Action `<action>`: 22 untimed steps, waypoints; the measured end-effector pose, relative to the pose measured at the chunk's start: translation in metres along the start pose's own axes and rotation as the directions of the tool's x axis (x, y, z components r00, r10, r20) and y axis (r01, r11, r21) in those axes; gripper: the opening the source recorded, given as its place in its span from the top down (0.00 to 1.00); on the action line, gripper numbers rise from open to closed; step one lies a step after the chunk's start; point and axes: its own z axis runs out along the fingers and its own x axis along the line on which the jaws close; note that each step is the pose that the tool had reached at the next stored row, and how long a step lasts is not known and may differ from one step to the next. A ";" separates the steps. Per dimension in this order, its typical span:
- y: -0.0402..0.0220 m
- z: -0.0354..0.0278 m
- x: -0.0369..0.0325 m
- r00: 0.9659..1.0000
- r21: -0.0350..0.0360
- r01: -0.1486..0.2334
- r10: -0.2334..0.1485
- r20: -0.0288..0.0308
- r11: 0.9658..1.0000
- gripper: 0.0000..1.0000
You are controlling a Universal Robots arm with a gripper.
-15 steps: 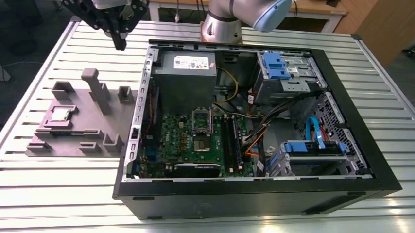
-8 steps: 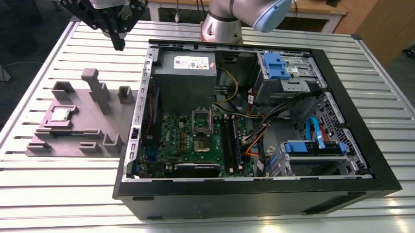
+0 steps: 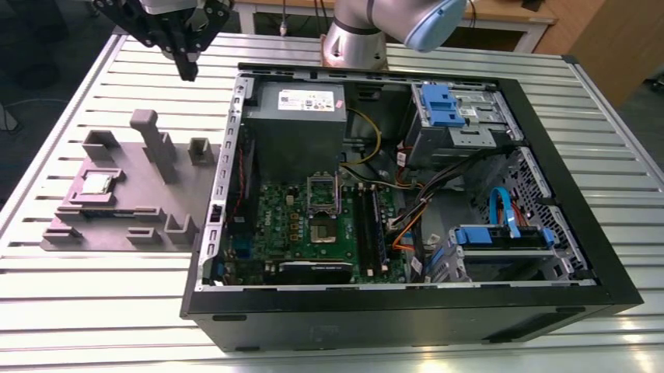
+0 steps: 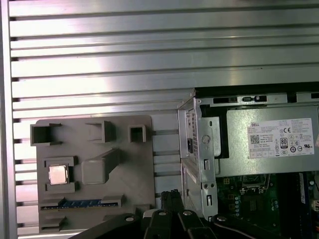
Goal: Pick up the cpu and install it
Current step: 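Reach for the cpu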
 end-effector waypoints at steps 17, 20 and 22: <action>-0.0003 -0.0001 0.0046 1.000 0.000 0.000 0.000 0.000 1.000 0.89; -0.0004 -0.0002 0.0051 1.000 0.000 0.000 0.000 0.000 1.000 0.89; -0.0004 -0.0002 0.0054 1.000 0.000 0.000 0.000 0.000 1.000 0.89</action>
